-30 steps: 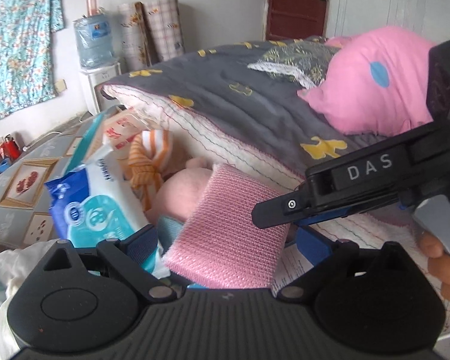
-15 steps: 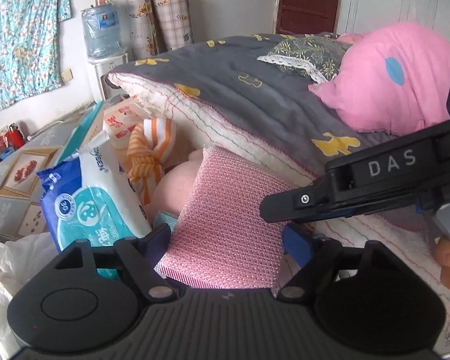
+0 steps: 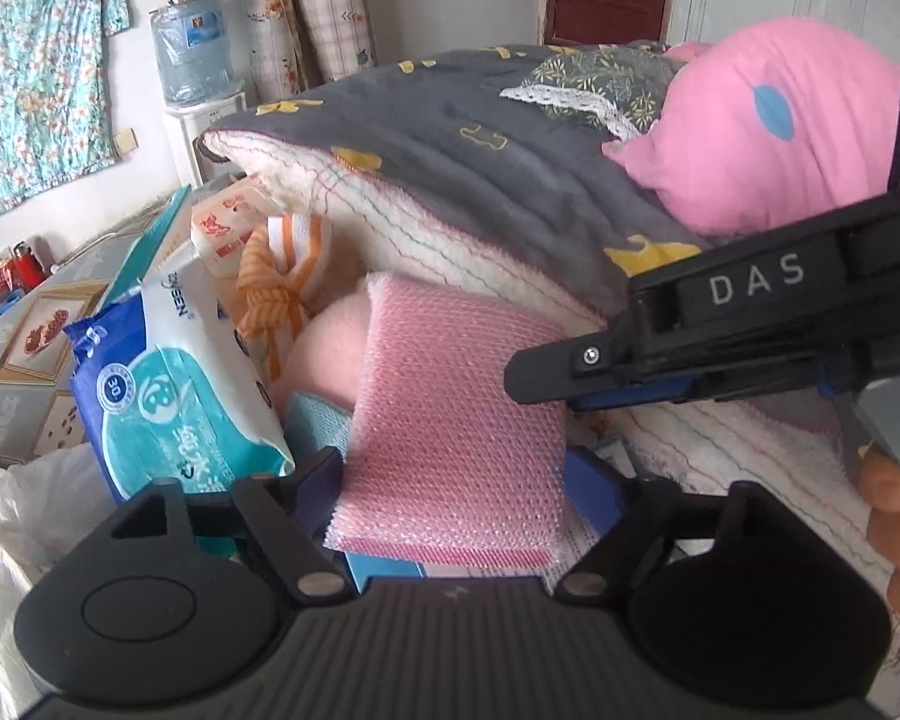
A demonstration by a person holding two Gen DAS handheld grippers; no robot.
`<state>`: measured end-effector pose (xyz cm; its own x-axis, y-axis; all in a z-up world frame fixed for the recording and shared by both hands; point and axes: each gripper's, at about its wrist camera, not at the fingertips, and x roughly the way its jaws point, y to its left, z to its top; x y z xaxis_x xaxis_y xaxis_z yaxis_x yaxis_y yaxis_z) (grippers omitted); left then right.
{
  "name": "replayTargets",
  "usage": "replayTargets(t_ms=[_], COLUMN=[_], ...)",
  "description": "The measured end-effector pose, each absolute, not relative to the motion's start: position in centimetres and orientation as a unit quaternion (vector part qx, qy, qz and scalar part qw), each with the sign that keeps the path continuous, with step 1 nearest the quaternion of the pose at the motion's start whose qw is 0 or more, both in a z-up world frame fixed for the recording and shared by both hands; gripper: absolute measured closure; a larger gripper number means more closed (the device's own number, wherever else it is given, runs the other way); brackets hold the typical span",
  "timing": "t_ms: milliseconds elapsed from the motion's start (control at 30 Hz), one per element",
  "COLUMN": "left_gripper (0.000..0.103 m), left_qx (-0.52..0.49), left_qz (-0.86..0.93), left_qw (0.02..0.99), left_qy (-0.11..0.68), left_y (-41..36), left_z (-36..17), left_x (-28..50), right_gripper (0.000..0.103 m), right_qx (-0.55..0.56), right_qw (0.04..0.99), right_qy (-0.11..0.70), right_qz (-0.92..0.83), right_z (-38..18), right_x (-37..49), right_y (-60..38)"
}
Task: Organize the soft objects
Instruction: 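Carry the pink sponge with the right tool into the cardboard box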
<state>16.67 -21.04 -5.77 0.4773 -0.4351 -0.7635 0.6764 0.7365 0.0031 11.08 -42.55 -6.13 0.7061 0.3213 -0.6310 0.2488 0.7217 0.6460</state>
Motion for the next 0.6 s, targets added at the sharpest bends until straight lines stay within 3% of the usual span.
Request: replayTargets(t_ms=[200,600], left_gripper=[0.015,0.021], left_qx=[0.158,0.153], left_qz=[-0.32,-0.301], left_qw=[0.841,0.855], left_qy=[0.407,0.393], left_y=[-22.0,-21.3], left_z=[-6.6,-5.3], left_x=[17.6,17.0], right_gripper=[0.072,0.072], right_qx=[0.38,0.376], right_qw=[0.84,0.849], right_qy=[0.386,0.368], right_qz=[0.028,0.048], right_z=[-6.7,-4.9], right_x=[11.7,11.0], right_y=[-42.7,-41.6])
